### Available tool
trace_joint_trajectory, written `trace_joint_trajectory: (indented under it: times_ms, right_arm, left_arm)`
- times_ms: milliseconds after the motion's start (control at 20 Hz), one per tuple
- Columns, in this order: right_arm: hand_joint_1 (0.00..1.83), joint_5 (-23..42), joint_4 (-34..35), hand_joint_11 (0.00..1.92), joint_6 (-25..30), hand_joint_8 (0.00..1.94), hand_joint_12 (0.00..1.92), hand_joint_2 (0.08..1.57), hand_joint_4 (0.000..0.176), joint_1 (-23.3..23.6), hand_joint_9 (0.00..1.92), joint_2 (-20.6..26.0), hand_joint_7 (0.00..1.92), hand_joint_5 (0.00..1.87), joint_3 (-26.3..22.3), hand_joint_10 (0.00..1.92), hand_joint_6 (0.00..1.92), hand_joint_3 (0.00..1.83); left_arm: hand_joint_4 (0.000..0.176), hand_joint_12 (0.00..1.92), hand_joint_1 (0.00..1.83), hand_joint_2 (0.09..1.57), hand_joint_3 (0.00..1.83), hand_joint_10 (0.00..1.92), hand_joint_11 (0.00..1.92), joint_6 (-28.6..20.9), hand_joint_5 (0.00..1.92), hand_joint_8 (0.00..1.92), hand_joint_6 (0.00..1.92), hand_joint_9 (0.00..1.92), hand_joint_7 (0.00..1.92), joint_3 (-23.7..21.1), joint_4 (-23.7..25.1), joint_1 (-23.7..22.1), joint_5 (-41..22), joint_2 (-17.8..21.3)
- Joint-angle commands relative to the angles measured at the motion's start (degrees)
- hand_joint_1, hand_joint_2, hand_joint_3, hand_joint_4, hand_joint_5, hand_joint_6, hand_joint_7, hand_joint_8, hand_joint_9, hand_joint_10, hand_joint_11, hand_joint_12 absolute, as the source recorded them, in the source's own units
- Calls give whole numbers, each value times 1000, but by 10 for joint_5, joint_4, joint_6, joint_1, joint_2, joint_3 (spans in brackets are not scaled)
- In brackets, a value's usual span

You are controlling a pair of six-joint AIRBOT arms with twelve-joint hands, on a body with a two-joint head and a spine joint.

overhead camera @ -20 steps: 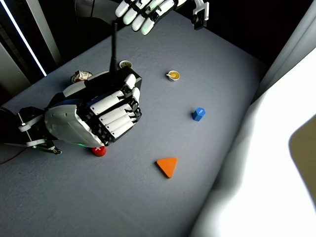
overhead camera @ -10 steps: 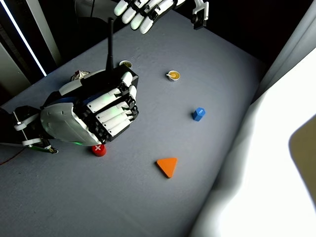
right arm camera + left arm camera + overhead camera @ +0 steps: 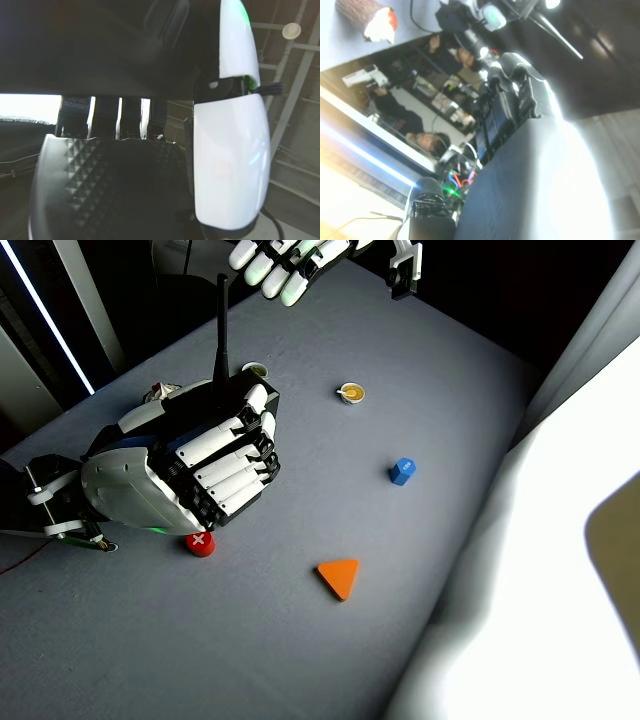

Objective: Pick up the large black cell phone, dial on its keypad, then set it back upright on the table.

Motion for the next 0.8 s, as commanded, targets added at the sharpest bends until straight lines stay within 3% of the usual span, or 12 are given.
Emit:
trace_joint_trajectory:
  times_ms: [0, 50, 150, 250, 300, 400, 500, 550, 650, 750]
  right_arm:
    - [1488, 49, -11, 922, 6, 1265, 1491, 1135, 0, -3, 873, 4, 769, 869, -1, 1229, 847, 2]
    - [1487, 49, -11, 914, 6, 1271, 1504, 1137, 0, -3, 868, 4, 776, 860, -1, 1230, 854, 2]
    - [1495, 49, -11, 1022, 6, 1185, 1348, 1099, 0, -3, 943, 4, 836, 959, -1, 1152, 705, 0]
    - [1485, 49, -11, 960, 6, 1268, 1448, 1137, 0, -3, 868, 4, 751, 847, 0, 1247, 877, 0]
    - [1487, 49, -11, 1009, 6, 1254, 1382, 1126, 0, -3, 878, 4, 771, 876, 0, 1243, 851, 0]
    - [1487, 49, -11, 921, 6, 1217, 1494, 1130, 0, -3, 900, 4, 780, 872, 1, 1179, 863, 2]
    - [1484, 49, -11, 905, 6, 1229, 1528, 1140, 0, -3, 868, 3, 776, 850, 1, 1233, 884, 0]
    - [1392, 49, -11, 908, 6, 1212, 1274, 1150, 0, -3, 918, 3, 822, 840, 1, 1275, 976, 0]
    - [1358, 49, -11, 877, 6, 1269, 1196, 1188, 0, -3, 860, 3, 811, 736, 1, 1390, 1108, 0]
    - [1187, 49, -11, 797, 6, 1246, 1212, 1217, 0, -3, 873, 3, 876, 712, 1, 912, 1313, 0]
  left_arm:
    - [0, 652, 64, 1138, 1, 0, 34, -3, 302, 1, 0, 302, 330, -1, -54, -14, -40, 3]
    - [0, 651, 46, 1141, 2, 0, 20, -3, 292, 0, 0, 289, 323, -1, -54, -14, -40, 3]
    - [0, 662, 65, 1140, 1, 11, 44, -3, 326, 9, 9, 322, 355, -1, -54, -15, -40, 3]
    - [0, 662, 71, 1140, 1, 11, 48, -3, 343, 9, 11, 334, 365, -1, -54, -15, -40, 3]
    - [0, 662, 69, 1143, 1, 7, 44, -3, 342, 4, 8, 327, 357, -1, -54, -15, -40, 3]
    - [0, 665, 77, 1134, 0, 8, 42, -3, 340, 10, 7, 326, 363, -1, -54, -16, -40, 3]
    - [0, 664, 61, 1130, 0, 3, 39, -2, 335, 6, 4, 319, 359, -1, -54, -16, -40, 3]
    - [0, 666, 59, 1132, 0, 2, 39, -2, 323, 2, 0, 316, 352, -1, -54, -17, -40, 3]
    - [0, 676, 60, 1131, 0, 5, 33, -2, 328, 5, 5, 314, 352, -1, -54, -17, -40, 3]
    - [0, 663, 19, 1144, 3, 0, 3, -2, 294, 0, 0, 282, 317, -1, -54, -17, -40, 3]
